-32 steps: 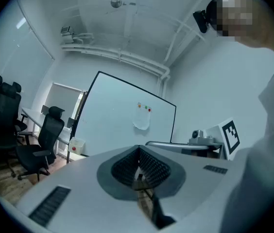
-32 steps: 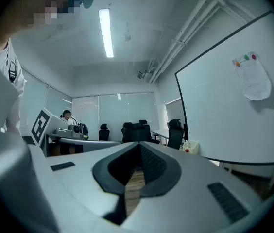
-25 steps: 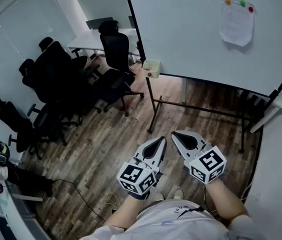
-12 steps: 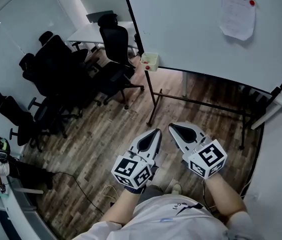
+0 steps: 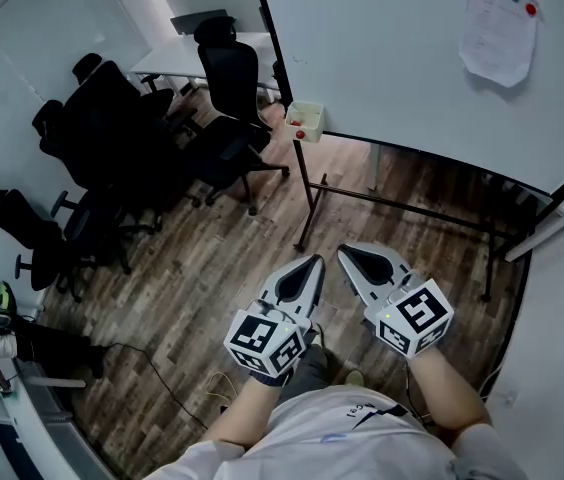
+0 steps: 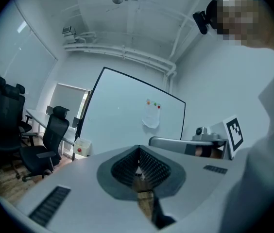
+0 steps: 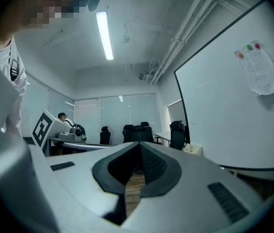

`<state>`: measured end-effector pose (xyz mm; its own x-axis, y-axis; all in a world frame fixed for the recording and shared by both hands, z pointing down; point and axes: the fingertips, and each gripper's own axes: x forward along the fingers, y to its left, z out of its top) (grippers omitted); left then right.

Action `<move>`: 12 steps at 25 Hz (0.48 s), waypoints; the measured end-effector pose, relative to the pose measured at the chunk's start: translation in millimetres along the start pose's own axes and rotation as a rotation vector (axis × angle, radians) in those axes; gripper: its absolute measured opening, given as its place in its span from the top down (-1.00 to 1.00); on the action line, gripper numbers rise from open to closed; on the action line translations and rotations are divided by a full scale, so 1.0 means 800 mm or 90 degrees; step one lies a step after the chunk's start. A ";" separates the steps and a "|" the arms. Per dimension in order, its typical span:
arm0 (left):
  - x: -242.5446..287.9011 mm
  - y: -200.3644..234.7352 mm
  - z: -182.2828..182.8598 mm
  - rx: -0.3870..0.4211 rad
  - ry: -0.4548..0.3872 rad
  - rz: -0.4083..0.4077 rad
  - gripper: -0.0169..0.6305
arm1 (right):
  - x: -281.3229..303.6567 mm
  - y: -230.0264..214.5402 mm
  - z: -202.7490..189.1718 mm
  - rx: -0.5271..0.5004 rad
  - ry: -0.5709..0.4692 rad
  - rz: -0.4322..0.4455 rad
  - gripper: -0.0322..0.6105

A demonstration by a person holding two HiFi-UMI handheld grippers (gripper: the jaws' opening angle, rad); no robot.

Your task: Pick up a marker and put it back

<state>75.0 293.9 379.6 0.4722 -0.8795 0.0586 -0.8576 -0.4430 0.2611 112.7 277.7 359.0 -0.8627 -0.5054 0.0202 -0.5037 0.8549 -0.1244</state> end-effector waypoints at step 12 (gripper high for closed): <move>0.106 0.172 0.050 0.014 0.009 -0.045 0.91 | 0.174 -0.088 0.014 -0.007 0.011 -0.058 0.86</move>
<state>-11.2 151.0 381.9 0.5350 -0.8430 0.0549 -0.8259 -0.5082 0.2441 28.5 146.1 359.7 -0.8137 -0.5793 0.0481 -0.5807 0.8066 -0.1104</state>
